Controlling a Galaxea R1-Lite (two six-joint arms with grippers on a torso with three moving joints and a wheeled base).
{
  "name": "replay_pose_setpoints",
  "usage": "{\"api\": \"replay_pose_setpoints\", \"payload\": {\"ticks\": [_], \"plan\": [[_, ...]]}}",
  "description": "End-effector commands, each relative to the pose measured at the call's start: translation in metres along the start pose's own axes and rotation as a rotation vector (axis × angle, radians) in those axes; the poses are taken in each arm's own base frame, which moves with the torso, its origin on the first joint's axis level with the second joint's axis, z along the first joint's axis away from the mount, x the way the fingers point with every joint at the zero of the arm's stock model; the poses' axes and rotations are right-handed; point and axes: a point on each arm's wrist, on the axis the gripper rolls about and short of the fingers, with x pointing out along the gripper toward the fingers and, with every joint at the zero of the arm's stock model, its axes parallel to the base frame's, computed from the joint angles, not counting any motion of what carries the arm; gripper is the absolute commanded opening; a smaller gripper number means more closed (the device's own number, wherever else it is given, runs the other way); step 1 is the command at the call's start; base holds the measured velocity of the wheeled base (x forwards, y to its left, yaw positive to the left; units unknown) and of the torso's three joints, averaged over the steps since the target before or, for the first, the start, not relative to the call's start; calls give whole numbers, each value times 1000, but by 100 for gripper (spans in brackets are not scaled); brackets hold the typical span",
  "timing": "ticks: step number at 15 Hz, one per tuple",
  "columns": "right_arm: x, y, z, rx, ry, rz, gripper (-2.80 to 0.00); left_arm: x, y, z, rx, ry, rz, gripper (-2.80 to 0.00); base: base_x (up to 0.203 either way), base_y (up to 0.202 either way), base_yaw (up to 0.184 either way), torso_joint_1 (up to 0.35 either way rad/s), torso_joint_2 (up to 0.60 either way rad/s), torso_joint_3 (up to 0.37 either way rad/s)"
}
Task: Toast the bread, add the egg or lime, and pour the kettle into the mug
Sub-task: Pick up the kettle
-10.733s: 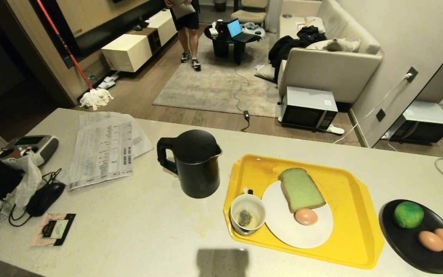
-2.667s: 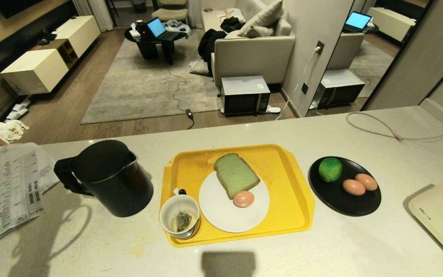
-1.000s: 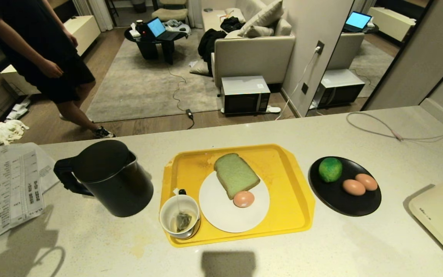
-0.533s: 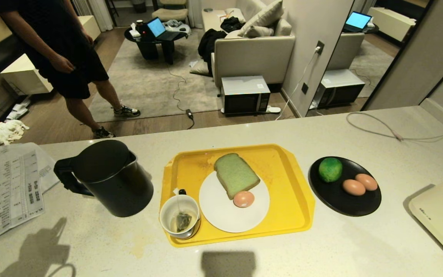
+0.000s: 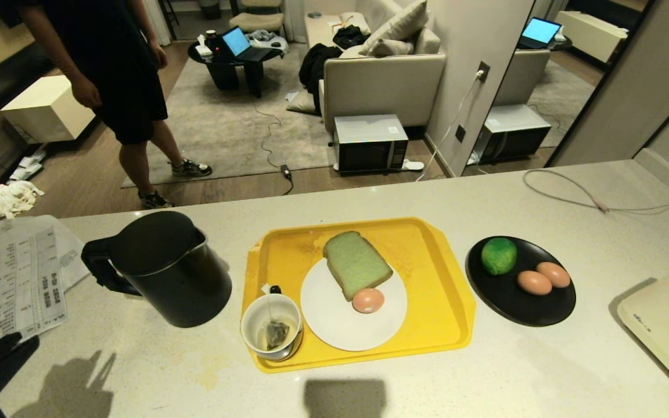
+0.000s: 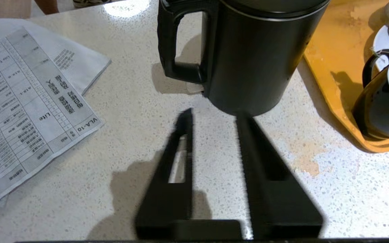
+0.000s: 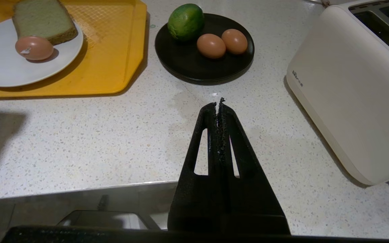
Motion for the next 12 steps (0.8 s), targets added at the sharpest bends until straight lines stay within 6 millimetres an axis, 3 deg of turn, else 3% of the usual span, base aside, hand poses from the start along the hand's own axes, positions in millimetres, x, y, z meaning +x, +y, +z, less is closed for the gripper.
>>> {"api": "replay_pose_setpoints", "payload": {"ticks": [1,6,12], "plan": [[0,0,0,0,2,0,-280,6,4,-6,-27,34,-16,0,0,0,0,0,0,0],[0,0,0,0,2,0,-280,18,12,-10,-24,61,-29,0,0,0,0,0,0,0],[0,0,0,0,2,0,-280,46,39,-4,-15,73,-26,0,0,0,0,0,0,0]]}}
